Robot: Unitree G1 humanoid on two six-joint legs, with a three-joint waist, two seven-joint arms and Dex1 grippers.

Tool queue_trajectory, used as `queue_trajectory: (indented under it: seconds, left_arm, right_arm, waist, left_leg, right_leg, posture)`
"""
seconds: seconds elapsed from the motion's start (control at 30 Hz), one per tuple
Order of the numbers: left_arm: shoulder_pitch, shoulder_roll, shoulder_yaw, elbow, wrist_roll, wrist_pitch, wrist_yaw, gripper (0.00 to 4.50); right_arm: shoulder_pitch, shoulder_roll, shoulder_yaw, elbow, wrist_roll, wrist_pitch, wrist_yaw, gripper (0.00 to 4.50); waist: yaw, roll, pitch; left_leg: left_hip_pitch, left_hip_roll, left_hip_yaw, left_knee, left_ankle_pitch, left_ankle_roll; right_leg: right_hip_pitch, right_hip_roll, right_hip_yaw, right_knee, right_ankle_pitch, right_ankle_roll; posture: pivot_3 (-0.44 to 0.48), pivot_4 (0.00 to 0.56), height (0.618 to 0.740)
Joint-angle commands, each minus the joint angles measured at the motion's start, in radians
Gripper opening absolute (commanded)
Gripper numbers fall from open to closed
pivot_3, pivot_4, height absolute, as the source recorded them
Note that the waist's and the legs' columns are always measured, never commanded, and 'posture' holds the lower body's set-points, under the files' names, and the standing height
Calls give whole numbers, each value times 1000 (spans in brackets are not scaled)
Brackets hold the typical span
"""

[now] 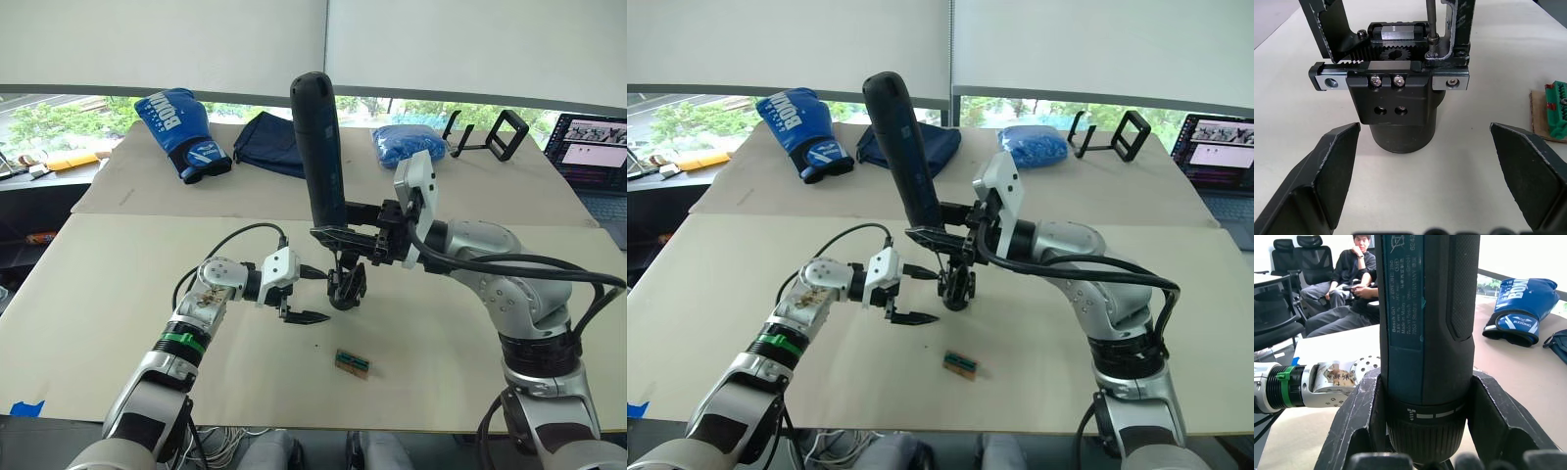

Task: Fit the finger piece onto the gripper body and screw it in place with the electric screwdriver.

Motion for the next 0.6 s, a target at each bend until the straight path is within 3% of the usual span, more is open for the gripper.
queue_trajectory:
  seconds: [0.03,0.23,0.6]
  left_arm:
    - [-2,-1,15,-37,-7,-6,8,4500]
    - [-16,-31,10,17,8,-20,42,4500]
    - [-86,-141,23,156,39,-47,138,4500]
  right_arm:
    - [-1,-5,-33,-26,-10,-74,24,1903]
    - [65,-27,-19,-58,-49,-170,94,1903]
    - [93,-27,-17,-57,-56,-183,92,1903]
  waist:
    - [0,0,0]
    - [2,0,0]
    - [3,0,0]
  left_leg:
    - [0,0,0,0,0,0]
    - [0,-1,0,0,0,0]
    - [1,0,0,0,0,0]
  right_leg:
    - [0,0,0,0,0,0]
    - [1,1,0,0,0,0]
    - [1,-1,1,0,0,0]
  posture:
    - [0,150,740]
    - [0,150,740]
    - [0,150,740]
